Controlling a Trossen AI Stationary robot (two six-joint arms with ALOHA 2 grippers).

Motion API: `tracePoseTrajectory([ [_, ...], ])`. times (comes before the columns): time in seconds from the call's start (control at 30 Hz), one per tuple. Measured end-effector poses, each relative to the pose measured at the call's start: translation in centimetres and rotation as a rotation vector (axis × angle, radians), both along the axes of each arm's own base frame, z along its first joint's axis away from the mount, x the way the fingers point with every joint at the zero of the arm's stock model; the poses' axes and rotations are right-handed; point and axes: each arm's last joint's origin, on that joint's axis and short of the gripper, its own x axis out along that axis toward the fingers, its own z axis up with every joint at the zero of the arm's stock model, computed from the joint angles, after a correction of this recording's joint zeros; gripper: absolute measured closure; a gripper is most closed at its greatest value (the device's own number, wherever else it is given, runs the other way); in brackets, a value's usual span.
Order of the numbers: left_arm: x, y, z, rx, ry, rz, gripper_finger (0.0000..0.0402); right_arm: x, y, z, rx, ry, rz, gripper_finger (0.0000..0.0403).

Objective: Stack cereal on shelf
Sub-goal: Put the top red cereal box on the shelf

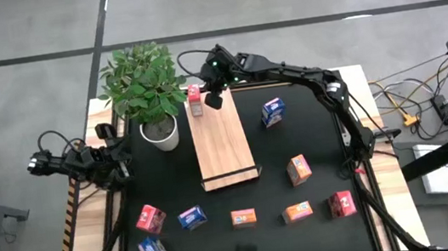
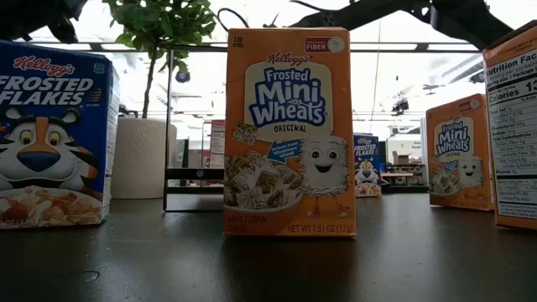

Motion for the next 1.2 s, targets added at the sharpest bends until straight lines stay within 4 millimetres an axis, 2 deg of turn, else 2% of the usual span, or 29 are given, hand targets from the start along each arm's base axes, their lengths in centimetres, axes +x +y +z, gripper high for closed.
tracePoseTrajectory([
  [0.2, 0.0, 0.0, 0.0, 0.0, -0.002, -0.001, 0.0402, 1.0, 1.1, -0.9, -0.023, 0.026, -0.015, 0.0394],
  [0.9, 0.0, 0.0, 0.0, -0.001, -0.002, -0.001, 0.0402, 2.2, 0.3, -3.3, -0.073, 0.01, -0.007, 0.0394],
  [1.2, 0.0, 0.0, 0.0, -0.002, -0.003, -0.002, 0.0402, 1.8, 0.3, -6.1, -0.079, 0.048, 0.009, 0.0394],
])
